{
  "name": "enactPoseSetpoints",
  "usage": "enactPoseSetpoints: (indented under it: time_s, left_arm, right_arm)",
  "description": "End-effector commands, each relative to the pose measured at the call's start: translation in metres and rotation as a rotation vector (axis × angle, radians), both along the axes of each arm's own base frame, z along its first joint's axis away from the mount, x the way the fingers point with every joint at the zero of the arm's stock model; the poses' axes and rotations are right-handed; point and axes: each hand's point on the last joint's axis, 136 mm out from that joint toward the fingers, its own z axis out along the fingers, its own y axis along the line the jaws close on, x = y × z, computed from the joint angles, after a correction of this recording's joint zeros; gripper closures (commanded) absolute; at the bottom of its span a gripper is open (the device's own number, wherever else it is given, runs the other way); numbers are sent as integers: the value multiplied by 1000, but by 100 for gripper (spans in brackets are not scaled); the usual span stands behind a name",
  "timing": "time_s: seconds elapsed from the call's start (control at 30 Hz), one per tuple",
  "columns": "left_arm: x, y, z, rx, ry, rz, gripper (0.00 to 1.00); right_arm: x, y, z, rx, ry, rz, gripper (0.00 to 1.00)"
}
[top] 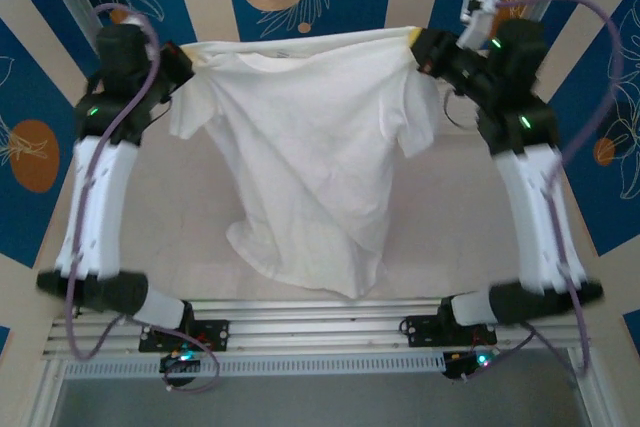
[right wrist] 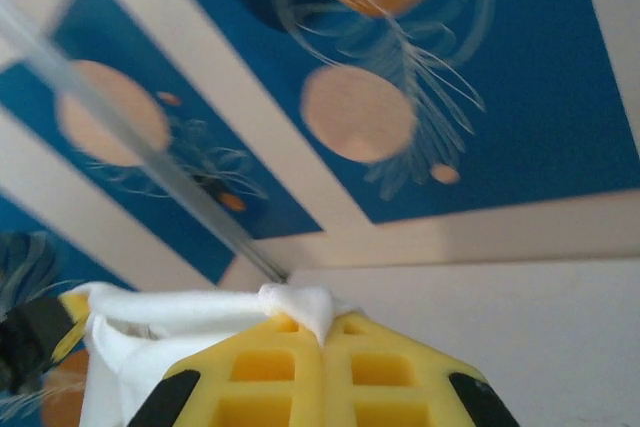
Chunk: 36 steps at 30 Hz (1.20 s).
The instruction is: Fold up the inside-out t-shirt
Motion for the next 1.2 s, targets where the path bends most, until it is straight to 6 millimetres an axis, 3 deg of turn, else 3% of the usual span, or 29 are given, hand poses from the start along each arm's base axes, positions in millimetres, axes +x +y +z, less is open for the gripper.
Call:
enactPoseSetpoints:
  time_s: [0.0,0.03,0.07,0.1,0.13,0.23,0.3,0.37,0.47,0.57,0.63,0.73,0.83,1.0,1.1,1.17]
  left_arm:
    - [50,28,-29,104,17,137,97]
    - [70,26,-43,126,31,126,83]
    - [90,22,-57,145,49,107,60]
    - [108,17,-65,158,54,76,44]
    - [122,12,-71,168,56,45,35]
    - [145,0,-62,183,10,-39,22]
    - [140,-12,-43,174,-47,-110,17]
    - [121,-29,-25,148,-97,-203,15]
    - [68,-58,-4,141,-196,-339,13]
    - [5,-81,-3,185,-290,-436,11]
    - [-35,-90,-11,211,-299,-495,9]
    - [-89,-99,-36,194,-246,-579,10]
    - [-133,-101,-70,169,-145,-655,12]
    - [-196,-124,-118,217,-31,-863,9]
    - [-232,-155,-145,276,-24,-1055,2]
    - [-252,-173,-165,336,-20,-1156,0]
  right_arm:
    - [85,12,-67,16,151,61,100]
    - [107,17,-80,18,167,77,99]
    - [132,21,-93,32,180,87,84]
    - [155,28,-101,41,185,115,64]
    - [166,30,-103,37,192,120,55]
    - [189,25,-102,-7,172,93,28]
    - [185,20,-101,32,188,121,25]
    - [171,20,-107,61,277,171,25]
    - [132,34,-117,-29,318,215,26]
    - [80,41,-125,-72,306,218,25]
    - [41,40,-135,-58,349,237,25]
    - [-23,41,-166,-60,446,238,25]
    - [-89,47,-210,-61,562,213,25]
    - [-190,42,-316,-57,963,23,25]
    - [-233,45,-368,-78,1153,-46,26]
    - [-252,50,-391,-113,1237,-52,28]
